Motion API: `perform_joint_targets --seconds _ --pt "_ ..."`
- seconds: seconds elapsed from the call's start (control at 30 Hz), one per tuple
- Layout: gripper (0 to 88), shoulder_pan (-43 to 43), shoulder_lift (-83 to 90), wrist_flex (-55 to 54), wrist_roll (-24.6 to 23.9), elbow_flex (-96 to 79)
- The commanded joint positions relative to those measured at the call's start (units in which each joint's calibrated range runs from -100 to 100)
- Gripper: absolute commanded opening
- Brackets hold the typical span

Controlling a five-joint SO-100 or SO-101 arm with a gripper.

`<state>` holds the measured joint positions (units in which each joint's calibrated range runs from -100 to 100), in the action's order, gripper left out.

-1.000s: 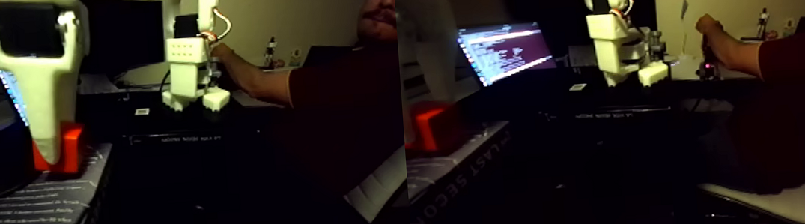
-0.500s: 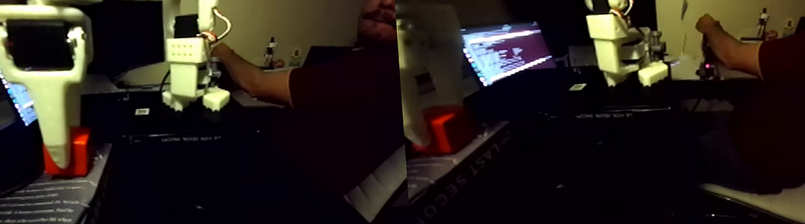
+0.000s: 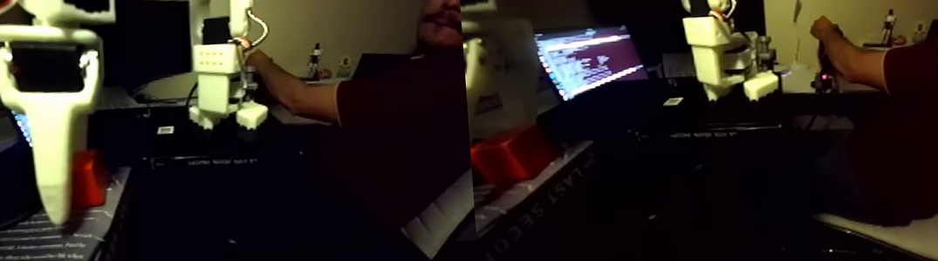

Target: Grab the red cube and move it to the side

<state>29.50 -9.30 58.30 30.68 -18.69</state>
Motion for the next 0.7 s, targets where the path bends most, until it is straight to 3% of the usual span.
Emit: perform_joint_targets --seconds 0.0,0.23,0.67 --pt "31.8 1.39 2.66 -1.63 1.56 -0.31" --pt "32.0 2.14 8.63 3.61 6.04 -0.31" --pt "31.3 -2.94 25.85 18.89 7.82 -0.13"
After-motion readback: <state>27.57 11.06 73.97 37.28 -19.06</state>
